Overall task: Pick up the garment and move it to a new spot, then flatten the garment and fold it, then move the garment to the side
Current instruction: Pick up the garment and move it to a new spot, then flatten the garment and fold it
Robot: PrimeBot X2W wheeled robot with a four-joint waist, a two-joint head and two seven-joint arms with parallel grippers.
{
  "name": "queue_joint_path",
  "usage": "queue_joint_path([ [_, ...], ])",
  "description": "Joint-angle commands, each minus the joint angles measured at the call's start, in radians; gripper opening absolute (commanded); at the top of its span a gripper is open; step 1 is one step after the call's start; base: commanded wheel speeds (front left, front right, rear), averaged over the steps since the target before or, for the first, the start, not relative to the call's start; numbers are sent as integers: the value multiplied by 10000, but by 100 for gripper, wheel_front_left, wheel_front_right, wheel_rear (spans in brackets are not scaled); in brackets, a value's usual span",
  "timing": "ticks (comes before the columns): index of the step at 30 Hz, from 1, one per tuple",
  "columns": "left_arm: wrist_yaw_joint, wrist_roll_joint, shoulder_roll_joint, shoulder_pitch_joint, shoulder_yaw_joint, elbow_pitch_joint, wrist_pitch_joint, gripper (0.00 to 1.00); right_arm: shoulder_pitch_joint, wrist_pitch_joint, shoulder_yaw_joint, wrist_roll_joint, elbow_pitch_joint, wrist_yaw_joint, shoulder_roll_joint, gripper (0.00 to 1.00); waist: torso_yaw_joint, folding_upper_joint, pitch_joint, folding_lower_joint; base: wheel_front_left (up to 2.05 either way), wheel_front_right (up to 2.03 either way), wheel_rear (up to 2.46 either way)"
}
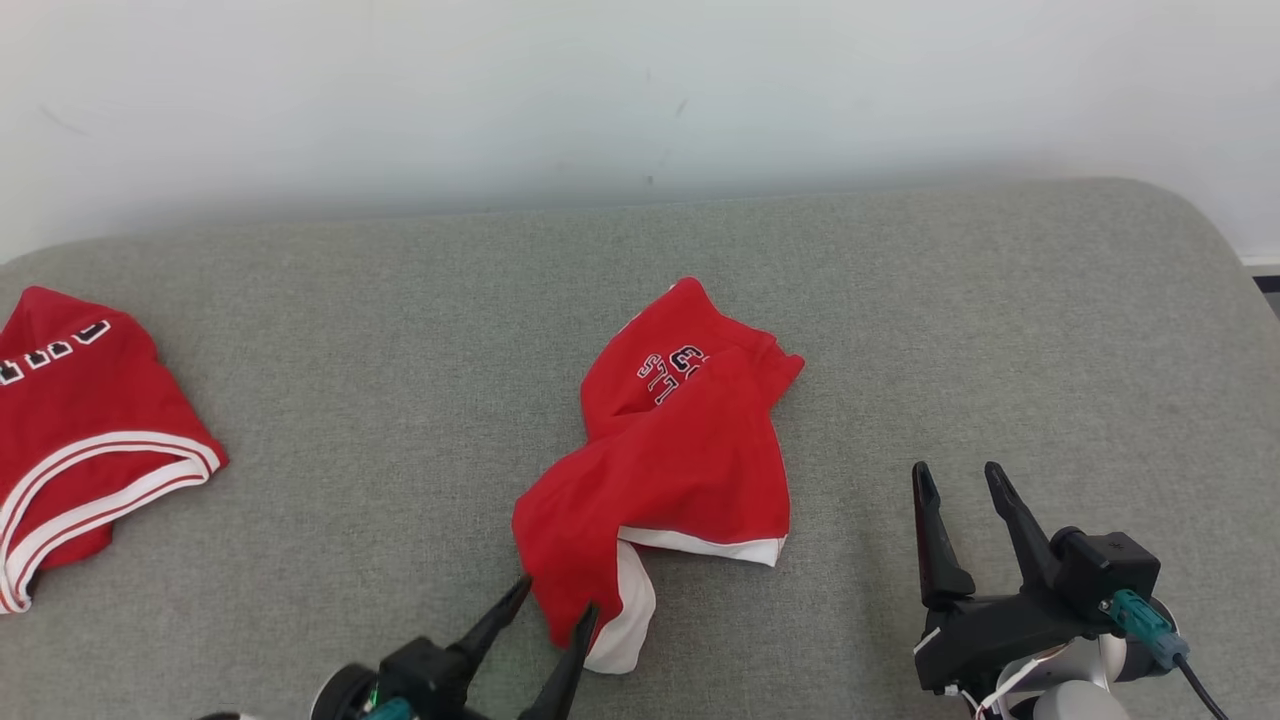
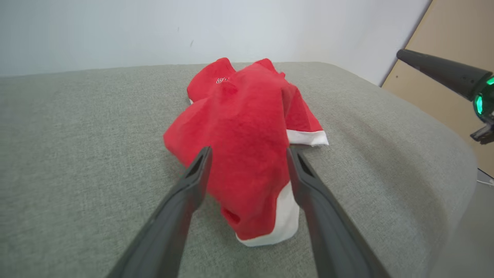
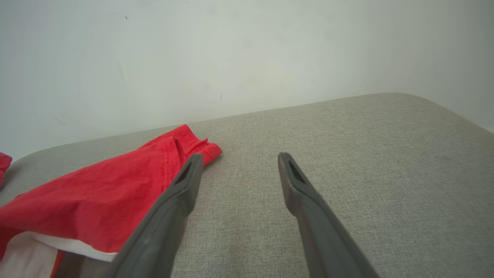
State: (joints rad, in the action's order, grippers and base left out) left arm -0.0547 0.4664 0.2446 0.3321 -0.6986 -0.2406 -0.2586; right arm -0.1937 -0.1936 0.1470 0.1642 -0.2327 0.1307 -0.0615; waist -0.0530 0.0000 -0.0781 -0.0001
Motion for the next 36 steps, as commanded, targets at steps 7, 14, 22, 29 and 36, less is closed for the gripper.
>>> queue_joint_path([
  [7,172,200,-164,-835,-99,-613,-79,100,5,16,48,56,89,1,-39,100,66,0,-149,1,0,0,0],
  [14,396,81,-394,-618,118,-1455,-81,100,-145,-37,142,103,45,1,-58,100,-144,0,-299,1,0,0,0],
  [22,605,-193,-598,-341,457,-1947,-82,100,-172,-70,167,115,-2,1,-87,100,-548,0,-425,1,0,0,0],
  [29,958,-479,-927,-36,594,-2375,-83,0,-236,-100,130,128,-18,1,-126,100,-853,0,-495,1,0,0,0],
  [36,790,-849,-861,-240,1182,-1891,-83,0,-33,-112,-49,53,-8,1,-118,100,-639,0,-362,1,0,0,0],
])
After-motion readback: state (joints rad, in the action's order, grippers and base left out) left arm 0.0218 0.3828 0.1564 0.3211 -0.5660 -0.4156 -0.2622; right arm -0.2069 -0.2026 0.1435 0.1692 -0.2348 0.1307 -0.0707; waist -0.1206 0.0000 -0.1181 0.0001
